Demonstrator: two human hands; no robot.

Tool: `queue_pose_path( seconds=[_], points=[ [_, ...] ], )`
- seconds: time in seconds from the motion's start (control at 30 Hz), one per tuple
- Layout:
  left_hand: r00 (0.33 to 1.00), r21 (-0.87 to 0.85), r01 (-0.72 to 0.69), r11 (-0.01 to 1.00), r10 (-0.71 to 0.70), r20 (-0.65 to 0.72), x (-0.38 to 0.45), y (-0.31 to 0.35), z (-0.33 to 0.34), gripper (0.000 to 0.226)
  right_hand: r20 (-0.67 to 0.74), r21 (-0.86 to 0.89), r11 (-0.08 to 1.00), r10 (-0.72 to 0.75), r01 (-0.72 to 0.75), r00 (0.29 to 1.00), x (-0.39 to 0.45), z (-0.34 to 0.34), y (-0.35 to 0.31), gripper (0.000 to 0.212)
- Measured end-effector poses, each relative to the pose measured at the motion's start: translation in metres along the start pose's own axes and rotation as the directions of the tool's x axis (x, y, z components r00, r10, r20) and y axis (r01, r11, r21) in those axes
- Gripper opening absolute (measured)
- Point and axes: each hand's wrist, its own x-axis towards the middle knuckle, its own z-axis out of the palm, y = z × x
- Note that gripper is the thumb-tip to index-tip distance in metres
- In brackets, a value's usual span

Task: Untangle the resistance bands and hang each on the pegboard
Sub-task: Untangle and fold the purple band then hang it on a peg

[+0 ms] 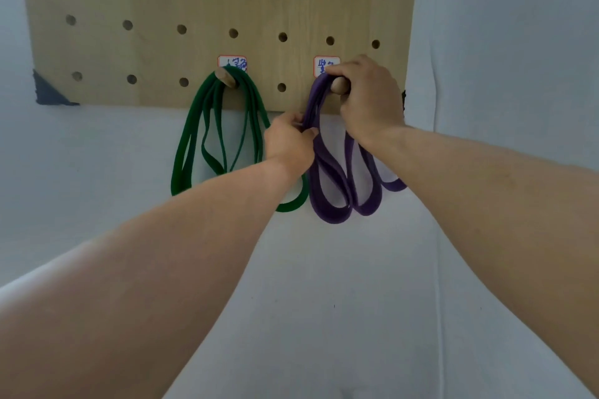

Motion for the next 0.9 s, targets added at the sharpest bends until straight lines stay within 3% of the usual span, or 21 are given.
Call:
queue_pose_path(
  seconds=[0.13, 0.23, 0.4, 0.47, 0.6, 0.77, 0.9],
  points=[
    [0.999, 0.145, 0.028, 0.989, -0.023, -0.039, 0.018, 0.005, -0.014, 0.014, 0.036, -0.007, 1.000, 0.011, -0.010, 0.999, 0.008, 0.002, 0.004, 0.045],
    [0.998, 0.190, 0.038, 0.981, -0.028, -0.058, 0.025, 0.008, -0.015, 0.018, 0.010, 0.154, 0.980, 0.126, -0.126, 0.992, 0.009, 0.009, 0.010, 0.050],
    [0.958, 0.248, -0.246, 0.937, 0.274, -0.084, 0.014, 0.016, -0.012, 0.033, -0.070, 0.403, 0.886, 0.279, -0.229, 0.958, -0.003, 0.024, 0.010, 0.040],
    [0.942, 0.318, -0.291, 0.902, 0.328, -0.069, 0.019, 0.018, -0.013, 0.030, -0.079, 0.448, 0.855, 0.327, -0.260, 0.942, -0.005, 0.027, 0.011, 0.039],
    [0.940, 0.426, -0.305, 0.852, 0.341, -0.009, 0.030, 0.019, -0.015, 0.022, -0.074, 0.467, 0.839, 0.353, -0.280, 0.933, -0.007, 0.031, 0.011, 0.036],
    [0.921, 0.543, -0.369, 0.754, 0.377, 0.103, 0.029, 0.029, -0.016, 0.040, -0.014, 0.475, 0.817, 0.380, -0.329, 0.925, -0.018, 0.023, 0.011, 0.037],
    [0.924, 0.537, -0.377, 0.755, 0.345, 0.164, 0.027, 0.033, -0.015, 0.043, -0.007, 0.427, 0.852, 0.339, -0.303, 0.941, -0.028, 0.021, 0.003, 0.034]
  ],
)
